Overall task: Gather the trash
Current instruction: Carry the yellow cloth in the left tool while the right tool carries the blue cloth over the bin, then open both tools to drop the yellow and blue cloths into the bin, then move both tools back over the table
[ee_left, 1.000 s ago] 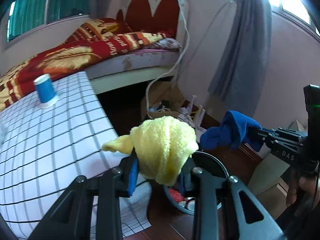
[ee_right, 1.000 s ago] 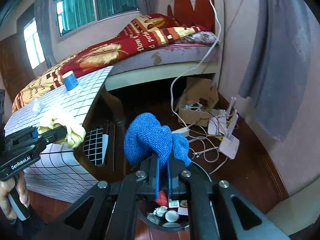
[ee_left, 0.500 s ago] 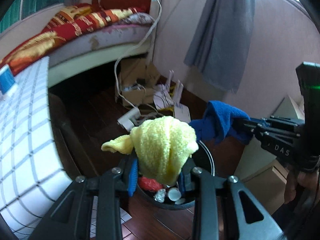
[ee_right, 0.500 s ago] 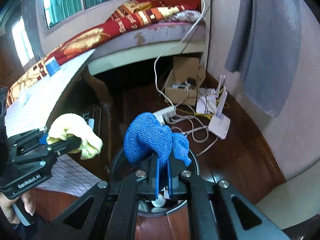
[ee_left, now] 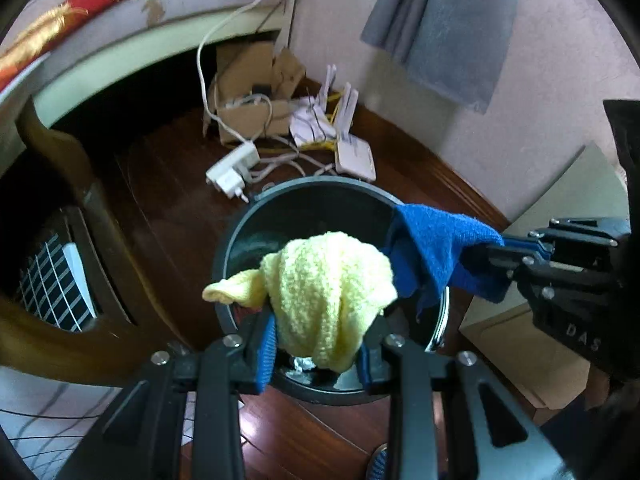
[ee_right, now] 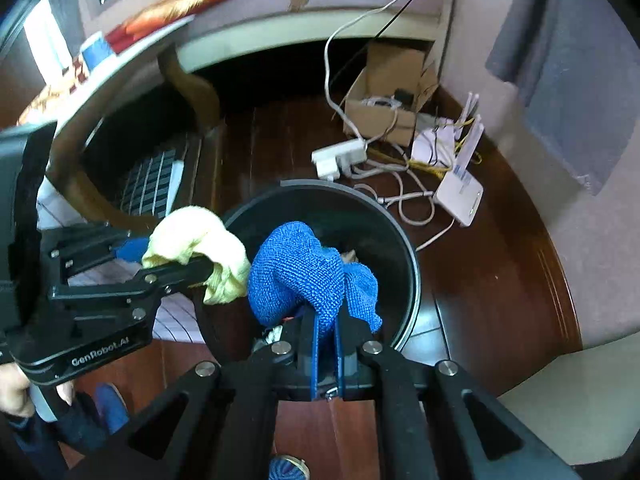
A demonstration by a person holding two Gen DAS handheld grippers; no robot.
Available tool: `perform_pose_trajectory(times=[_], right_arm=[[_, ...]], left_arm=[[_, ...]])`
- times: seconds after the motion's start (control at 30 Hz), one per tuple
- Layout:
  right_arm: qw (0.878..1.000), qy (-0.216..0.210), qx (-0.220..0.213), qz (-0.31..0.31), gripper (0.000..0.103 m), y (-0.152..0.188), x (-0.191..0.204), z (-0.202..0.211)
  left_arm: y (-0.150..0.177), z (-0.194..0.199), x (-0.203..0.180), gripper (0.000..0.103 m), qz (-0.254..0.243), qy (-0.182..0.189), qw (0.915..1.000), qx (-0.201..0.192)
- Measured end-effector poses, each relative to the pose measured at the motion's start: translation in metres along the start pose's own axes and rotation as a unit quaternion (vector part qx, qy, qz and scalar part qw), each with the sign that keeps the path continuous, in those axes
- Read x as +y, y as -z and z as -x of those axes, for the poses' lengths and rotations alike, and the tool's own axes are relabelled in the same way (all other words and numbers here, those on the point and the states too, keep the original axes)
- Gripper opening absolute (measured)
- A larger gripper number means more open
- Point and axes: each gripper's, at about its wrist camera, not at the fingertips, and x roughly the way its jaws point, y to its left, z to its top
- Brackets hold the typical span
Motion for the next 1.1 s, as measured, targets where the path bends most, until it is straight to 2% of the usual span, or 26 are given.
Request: perform_pose_trajectory(times=[0.17,0.2,0.23,0.27,0.3,0.33,0.43,0.6,0.8,1.1], right_arm=[[0.999,0.003,0.028,0.015,0.007,0.005,0.002,-0.018],[0.999,0.008,0.035,0.021,0.014,0.006,0.001,-0.024],[0.998,0.031,0.055,0.03,0.028,0.009,-0.001,-0.035],[0.996,0.056,0.069,0.031,0.082,0.011,-0.005,-0.043],[0.992,0.09,0.083,0.027,0.103,0.016,-0.013,-0.051],[0.99,0.098,0.095,0.021,0.103,0.02,-0.019,-0.056],[0.986,0.115,0.116,0.006,0.103,0.025,-0.031,-0.06],[0.982,0.139,0.123,0.024,0.103,0.027,-0.031,-0.059],[0.984,0.131,0.116,0.022,0.103,0.024,-0.031,-0.056],[0.99,0.112,0.085,0.019,0.103,0.016,-0.02,-0.029]], left_arm=[[0.005,-0.016,0.004,0.035,0.01,0.013,0.9996,0.021],[0.006,-0.023,0.004,0.043,0.014,0.025,0.999,0.033],[0.009,-0.029,0.004,0.06,0.017,0.027,0.9987,0.039],[0.012,-0.035,0.005,0.072,0.019,0.015,0.9987,0.045],[0.014,-0.037,0.005,0.094,0.021,0.001,0.9987,0.046],[0.018,-0.037,0.006,0.103,0.022,-0.015,0.9988,0.041],[0.025,-0.037,0.013,0.103,0.041,-0.048,0.9972,0.04],[0.03,-0.033,0.019,0.103,0.053,-0.06,0.9961,0.037],[0.03,-0.023,0.018,0.103,0.056,-0.068,0.9958,0.025],[0.029,0.0,0.016,0.103,0.056,-0.076,0.9955,0.006]])
